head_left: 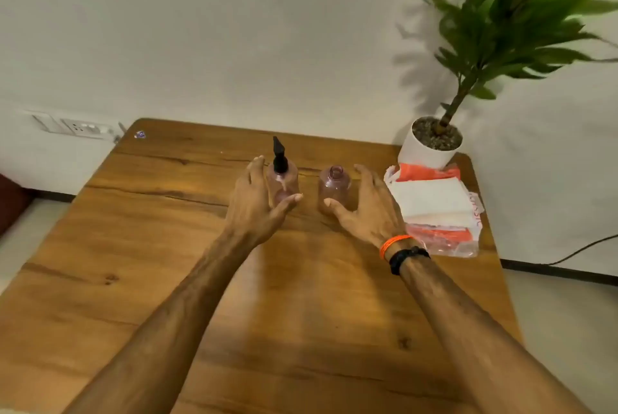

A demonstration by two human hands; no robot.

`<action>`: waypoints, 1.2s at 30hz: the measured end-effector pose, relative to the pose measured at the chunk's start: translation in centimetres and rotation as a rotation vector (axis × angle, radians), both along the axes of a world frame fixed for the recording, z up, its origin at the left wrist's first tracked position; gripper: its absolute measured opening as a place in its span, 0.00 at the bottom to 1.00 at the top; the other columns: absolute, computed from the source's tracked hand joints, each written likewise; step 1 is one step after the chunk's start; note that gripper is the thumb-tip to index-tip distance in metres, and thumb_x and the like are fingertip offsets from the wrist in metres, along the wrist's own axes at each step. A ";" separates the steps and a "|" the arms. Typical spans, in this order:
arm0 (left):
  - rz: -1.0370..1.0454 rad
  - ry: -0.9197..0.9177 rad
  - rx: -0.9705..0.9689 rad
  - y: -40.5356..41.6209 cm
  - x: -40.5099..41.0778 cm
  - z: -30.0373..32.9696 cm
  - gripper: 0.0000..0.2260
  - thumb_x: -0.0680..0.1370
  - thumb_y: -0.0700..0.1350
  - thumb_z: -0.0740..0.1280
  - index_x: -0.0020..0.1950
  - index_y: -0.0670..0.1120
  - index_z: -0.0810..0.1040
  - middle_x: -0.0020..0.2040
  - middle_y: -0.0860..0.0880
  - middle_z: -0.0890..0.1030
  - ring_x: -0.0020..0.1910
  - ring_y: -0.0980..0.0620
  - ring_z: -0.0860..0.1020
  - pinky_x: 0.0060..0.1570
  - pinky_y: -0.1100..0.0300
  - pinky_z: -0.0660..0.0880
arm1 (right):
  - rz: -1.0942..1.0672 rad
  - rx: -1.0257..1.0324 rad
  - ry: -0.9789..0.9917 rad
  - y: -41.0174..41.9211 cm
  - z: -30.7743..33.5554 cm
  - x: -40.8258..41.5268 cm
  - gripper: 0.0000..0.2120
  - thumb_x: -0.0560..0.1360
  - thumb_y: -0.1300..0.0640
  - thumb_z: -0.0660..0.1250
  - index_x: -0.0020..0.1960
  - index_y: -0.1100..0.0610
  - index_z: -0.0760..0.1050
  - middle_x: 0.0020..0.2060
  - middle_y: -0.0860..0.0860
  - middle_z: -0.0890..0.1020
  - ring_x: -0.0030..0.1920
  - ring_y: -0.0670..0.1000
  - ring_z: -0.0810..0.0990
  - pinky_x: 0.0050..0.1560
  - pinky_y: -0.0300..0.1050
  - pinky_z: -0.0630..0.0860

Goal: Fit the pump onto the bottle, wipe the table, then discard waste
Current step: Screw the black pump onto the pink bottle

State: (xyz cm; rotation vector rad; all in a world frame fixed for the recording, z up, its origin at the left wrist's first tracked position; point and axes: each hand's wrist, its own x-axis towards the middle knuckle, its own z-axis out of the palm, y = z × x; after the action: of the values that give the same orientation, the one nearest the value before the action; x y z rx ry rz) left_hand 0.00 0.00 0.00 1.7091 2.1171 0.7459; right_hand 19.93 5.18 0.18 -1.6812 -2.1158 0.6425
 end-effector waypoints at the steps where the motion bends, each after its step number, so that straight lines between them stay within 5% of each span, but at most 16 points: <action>1: 0.013 -0.020 0.025 0.5 0.0 -0.8 0.46 0.72 0.63 0.69 0.78 0.40 0.52 0.77 0.41 0.60 0.75 0.42 0.62 0.70 0.52 0.62 | -0.013 0.011 0.034 0.5 -0.9 -0.2 0.42 0.69 0.40 0.72 0.75 0.55 0.58 0.73 0.55 0.67 0.71 0.57 0.67 0.67 0.49 0.67; 4: 0.062 -0.083 0.064 2.2 -0.2 -3.2 0.46 0.70 0.61 0.73 0.78 0.41 0.54 0.76 0.41 0.64 0.73 0.43 0.65 0.65 0.58 0.62 | -0.038 -0.002 0.094 2.0 -3.5 -0.9 0.44 0.68 0.41 0.73 0.76 0.54 0.57 0.73 0.55 0.66 0.72 0.57 0.65 0.68 0.51 0.65; 8: 0.090 -0.148 0.164 3.9 -0.1 -5.2 0.44 0.67 0.57 0.77 0.75 0.42 0.60 0.72 0.44 0.70 0.69 0.46 0.70 0.67 0.54 0.70 | -0.057 0.047 0.217 3.8 -6.0 -1.6 0.43 0.65 0.41 0.76 0.73 0.51 0.60 0.70 0.52 0.71 0.69 0.55 0.69 0.67 0.49 0.67; 11: 0.108 -0.181 0.229 4.6 0.0 -6.4 0.42 0.67 0.54 0.78 0.74 0.42 0.62 0.70 0.45 0.72 0.67 0.48 0.72 0.66 0.51 0.72 | -0.067 0.127 0.288 4.4 -7.7 -1.9 0.38 0.63 0.39 0.77 0.67 0.48 0.66 0.62 0.49 0.76 0.61 0.52 0.74 0.57 0.44 0.73; 16: 0.125 -0.224 0.322 4.9 -0.1 -7.5 0.37 0.69 0.50 0.77 0.72 0.43 0.63 0.67 0.46 0.74 0.61 0.49 0.75 0.61 0.54 0.76 | -0.092 0.212 0.359 5.0 -8.8 -1.9 0.36 0.59 0.37 0.78 0.62 0.47 0.70 0.57 0.45 0.78 0.52 0.46 0.73 0.47 0.34 0.69; 21: 0.115 -0.252 0.330 3.7 -0.2 -7.7 0.36 0.69 0.50 0.77 0.71 0.44 0.64 0.65 0.48 0.75 0.56 0.53 0.74 0.59 0.55 0.74 | -0.108 0.239 0.391 3.8 -8.4 -1.5 0.34 0.56 0.37 0.79 0.59 0.46 0.74 0.50 0.42 0.78 0.52 0.48 0.78 0.50 0.39 0.75; 26: 0.058 -0.260 0.316 -0.3 -0.2 -7.6 0.36 0.68 0.50 0.78 0.71 0.45 0.64 0.65 0.48 0.76 0.54 0.54 0.74 0.57 0.57 0.74 | -0.119 0.215 0.393 -0.3 -8.1 -0.6 0.36 0.56 0.39 0.80 0.60 0.47 0.74 0.55 0.44 0.79 0.56 0.49 0.78 0.57 0.47 0.78; 36: 0.045 -0.267 0.282 -7.8 -0.6 -7.0 0.37 0.68 0.50 0.78 0.71 0.44 0.64 0.65 0.47 0.76 0.55 0.55 0.73 0.55 0.59 0.72 | -0.154 0.194 0.376 -7.0 -7.4 1.2 0.37 0.58 0.41 0.81 0.63 0.50 0.74 0.58 0.47 0.80 0.55 0.47 0.77 0.55 0.40 0.75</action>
State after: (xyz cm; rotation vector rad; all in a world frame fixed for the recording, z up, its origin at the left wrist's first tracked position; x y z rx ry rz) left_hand -0.65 -7.81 -7.00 1.5888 1.9437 1.2614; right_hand 21.11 -1.85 -7.22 -1.4681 -1.7092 0.6277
